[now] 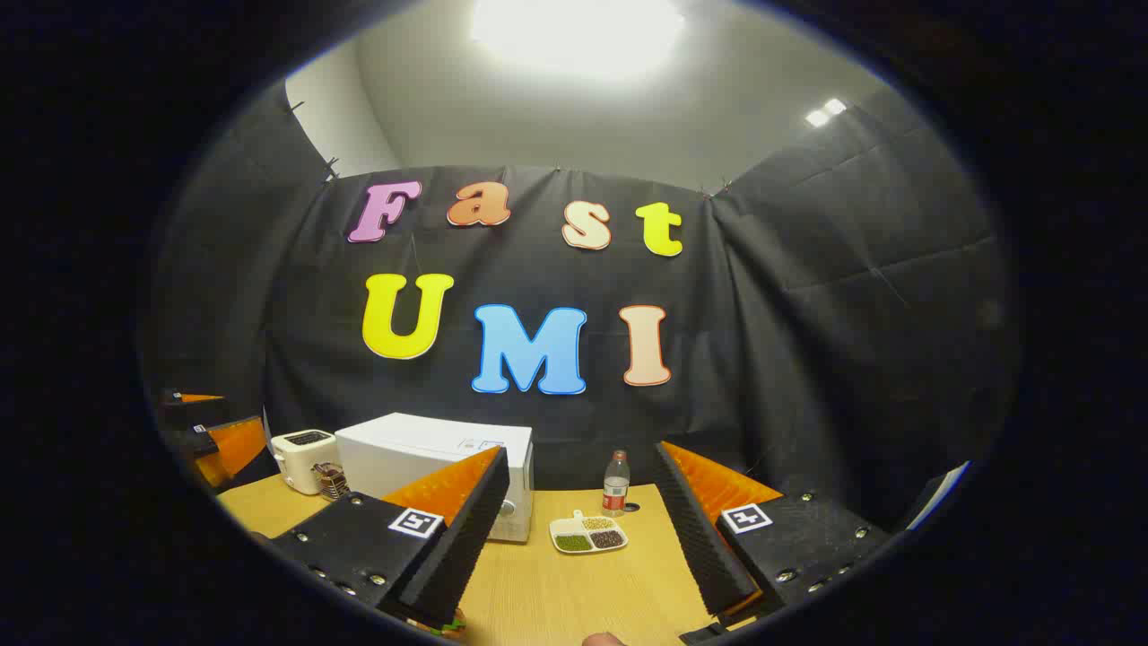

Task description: Open the microwave oven with the left hand, put the food in, and close the microwave oven.

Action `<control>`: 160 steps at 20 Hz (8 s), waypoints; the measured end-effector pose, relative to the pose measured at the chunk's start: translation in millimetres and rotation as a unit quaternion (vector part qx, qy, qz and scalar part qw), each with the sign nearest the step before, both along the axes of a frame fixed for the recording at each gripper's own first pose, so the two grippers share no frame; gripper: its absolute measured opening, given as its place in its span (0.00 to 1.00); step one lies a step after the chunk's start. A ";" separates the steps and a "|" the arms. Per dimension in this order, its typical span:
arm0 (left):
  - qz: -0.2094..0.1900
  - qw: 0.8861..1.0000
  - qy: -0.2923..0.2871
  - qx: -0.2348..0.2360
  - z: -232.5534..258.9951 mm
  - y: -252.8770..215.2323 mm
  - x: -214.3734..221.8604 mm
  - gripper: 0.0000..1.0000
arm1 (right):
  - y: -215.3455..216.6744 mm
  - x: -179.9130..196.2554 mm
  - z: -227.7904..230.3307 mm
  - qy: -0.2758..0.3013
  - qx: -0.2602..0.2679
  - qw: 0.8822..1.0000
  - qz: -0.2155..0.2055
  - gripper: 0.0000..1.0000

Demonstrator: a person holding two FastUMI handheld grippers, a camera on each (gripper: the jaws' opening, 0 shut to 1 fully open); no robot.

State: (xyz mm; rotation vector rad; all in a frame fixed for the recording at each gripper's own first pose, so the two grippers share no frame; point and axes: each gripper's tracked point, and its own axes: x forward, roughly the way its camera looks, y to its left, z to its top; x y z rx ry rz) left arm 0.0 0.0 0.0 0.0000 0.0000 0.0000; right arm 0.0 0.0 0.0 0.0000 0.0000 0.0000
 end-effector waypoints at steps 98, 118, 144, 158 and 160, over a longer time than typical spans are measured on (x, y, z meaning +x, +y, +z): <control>-0.089 0.979 0.182 0.005 -215.4 -121.1 211.7 0.11 | -73.2 27.8 -50.3 0.048 0.013 0.998 -0.029 0.97; -0.058 0.978 0.198 0.023 -212.0 31.1 74.7 0.11 | 75.5 -5.9 -46.9 0.064 0.025 0.993 0.094 0.97; 0.067 0.979 0.191 -0.035 -213.5 217.3 -1.3 0.53 | 172.3 -13.5 -72.7 0.143 0.022 0.977 0.156 0.97; 0.137 0.985 0.103 -0.008 -103.2 184.4 -74.4 0.96 | 157.2 -30.7 -196.6 0.366 0.067 0.899 0.233 0.98; 0.140 0.985 0.102 -0.003 -98.6 176.7 -79.7 0.94 | 150.9 -33.1 -210.1 0.385 0.062 0.891 0.233 0.98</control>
